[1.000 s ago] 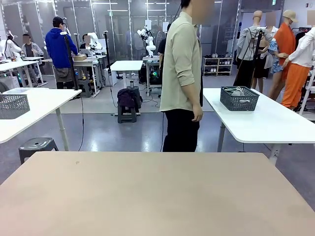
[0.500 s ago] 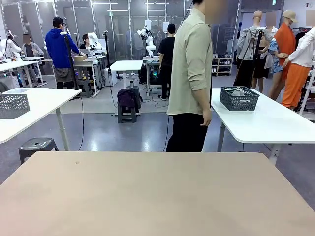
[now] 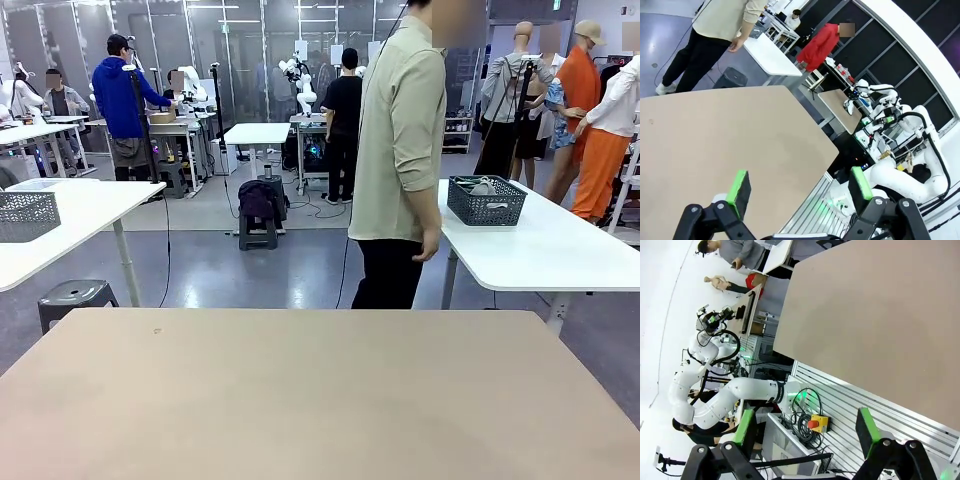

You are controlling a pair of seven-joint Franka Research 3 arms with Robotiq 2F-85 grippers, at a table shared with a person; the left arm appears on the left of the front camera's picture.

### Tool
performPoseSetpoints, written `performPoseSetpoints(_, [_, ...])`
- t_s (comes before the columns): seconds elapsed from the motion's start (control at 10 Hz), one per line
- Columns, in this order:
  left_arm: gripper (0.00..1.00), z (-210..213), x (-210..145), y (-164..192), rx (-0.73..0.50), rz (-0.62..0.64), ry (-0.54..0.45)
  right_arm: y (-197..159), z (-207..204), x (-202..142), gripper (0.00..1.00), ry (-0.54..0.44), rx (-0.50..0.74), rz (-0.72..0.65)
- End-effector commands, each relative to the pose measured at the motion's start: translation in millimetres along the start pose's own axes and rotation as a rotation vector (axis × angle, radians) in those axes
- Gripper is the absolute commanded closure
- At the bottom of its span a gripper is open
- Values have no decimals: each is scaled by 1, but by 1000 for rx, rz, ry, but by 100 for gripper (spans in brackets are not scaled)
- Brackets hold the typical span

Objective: Fold the towels and place them in the basket.
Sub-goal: When a person lays out a Towel with hook on the table, fold it in half twice.

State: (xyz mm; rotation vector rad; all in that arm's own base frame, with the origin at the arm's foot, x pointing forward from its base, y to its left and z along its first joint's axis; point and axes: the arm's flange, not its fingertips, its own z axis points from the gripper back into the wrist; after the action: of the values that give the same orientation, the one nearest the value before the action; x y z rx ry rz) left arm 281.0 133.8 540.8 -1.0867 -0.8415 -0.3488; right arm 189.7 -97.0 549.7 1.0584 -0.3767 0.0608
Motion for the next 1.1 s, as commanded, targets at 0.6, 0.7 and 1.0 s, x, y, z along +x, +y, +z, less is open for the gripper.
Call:
performPoseSetpoints(0.6, [0,64,151,-135,422,-143,154,127,103,29,0,-108,-348,112])
performPoseSetpoints(0.7, [0,69,159,-153,446,-168,150,143,107,32,0,-132,-373,137])
performPoseSetpoints(1.0, [0,86,173,-176,491,-210,161,189,111,41,0,-158,-418,154])
